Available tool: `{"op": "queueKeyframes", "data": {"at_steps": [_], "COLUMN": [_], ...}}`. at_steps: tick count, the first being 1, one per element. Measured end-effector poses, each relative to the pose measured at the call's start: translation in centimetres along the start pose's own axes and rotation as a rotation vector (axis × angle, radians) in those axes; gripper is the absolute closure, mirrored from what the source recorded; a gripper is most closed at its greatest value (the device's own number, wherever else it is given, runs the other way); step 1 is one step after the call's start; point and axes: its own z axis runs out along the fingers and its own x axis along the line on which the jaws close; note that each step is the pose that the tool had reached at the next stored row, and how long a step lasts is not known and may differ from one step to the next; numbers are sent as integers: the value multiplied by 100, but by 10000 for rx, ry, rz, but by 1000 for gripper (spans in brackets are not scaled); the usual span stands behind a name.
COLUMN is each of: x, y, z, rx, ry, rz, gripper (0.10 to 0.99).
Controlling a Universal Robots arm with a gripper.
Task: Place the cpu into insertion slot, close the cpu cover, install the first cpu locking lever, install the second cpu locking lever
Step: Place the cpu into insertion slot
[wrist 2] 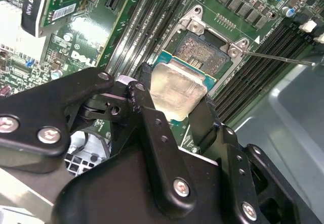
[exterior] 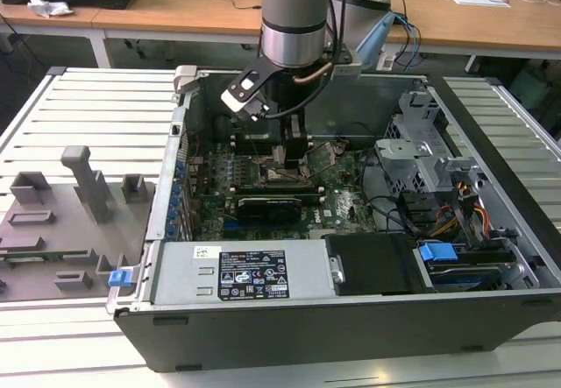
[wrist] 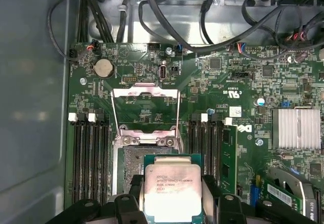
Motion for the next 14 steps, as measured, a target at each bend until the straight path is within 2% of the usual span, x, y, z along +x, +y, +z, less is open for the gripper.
{"op": "queueKeyframes", "data": {"at_steps": [4, 9, 14], "x": [43, 147, 187], "y": [-5, -13, -64], "z": [73, 181, 275], "rx": [1, 0, 2], "ry": [-1, 1, -3], "rz": [0, 0, 0], "gripper": [545, 545, 545]}}
